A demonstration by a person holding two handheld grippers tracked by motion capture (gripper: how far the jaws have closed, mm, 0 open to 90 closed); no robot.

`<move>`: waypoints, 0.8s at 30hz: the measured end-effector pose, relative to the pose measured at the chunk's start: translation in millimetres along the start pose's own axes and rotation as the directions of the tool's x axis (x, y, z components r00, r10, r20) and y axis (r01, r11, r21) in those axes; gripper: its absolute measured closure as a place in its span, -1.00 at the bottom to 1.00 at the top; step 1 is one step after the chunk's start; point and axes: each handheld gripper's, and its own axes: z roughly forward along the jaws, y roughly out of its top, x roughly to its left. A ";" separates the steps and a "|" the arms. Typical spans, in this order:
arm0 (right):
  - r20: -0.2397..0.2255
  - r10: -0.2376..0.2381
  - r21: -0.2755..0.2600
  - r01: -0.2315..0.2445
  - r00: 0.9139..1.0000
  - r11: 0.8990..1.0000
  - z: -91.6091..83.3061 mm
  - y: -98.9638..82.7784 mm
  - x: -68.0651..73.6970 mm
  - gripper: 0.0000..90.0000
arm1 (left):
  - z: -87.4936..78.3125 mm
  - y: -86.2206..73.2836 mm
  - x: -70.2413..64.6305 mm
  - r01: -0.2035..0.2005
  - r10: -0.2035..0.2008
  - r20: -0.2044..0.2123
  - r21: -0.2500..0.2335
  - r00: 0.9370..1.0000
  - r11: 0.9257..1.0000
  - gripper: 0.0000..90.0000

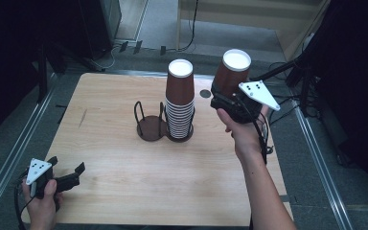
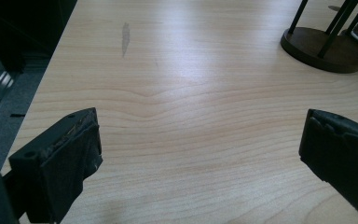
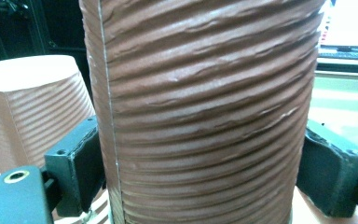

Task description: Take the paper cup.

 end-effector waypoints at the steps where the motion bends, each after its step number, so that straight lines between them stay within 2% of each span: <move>1: 0.000 0.000 0.000 0.000 1.000 1.000 0.0 0.0 0.0 -0.72 | 0.0 0.0 0.0 0.000 0.000 0.000 0.000 1.000 1.000 -1.00; 6: 0.008 0.006 0.003 -0.006 1.000 1.000 -7.5 -14.5 -4.8 -0.72 | 0.0 0.1 -0.1 -0.001 0.001 0.000 0.003 1.000 1.000 -1.00; 13: 0.014 -0.018 0.021 0.018 1.000 1.000 -13.7 -30.8 -8.8 -0.72 | 0.2 0.1 -0.3 -0.004 0.004 -0.001 0.005 1.000 1.000 -1.00; 21: 0.039 -0.054 0.030 0.053 0.998 0.998 -22.1 -53.0 -6.4 -0.72 | 0.5 0.3 0.3 -0.004 0.004 0.001 0.008 1.000 1.000 -1.00; 24: 0.042 -0.051 0.035 0.050 0.998 0.998 -24.9 -61.8 -4.8 -0.72 | 0.9 0.4 0.1 -0.001 0.001 0.002 0.005 1.000 1.000 -1.00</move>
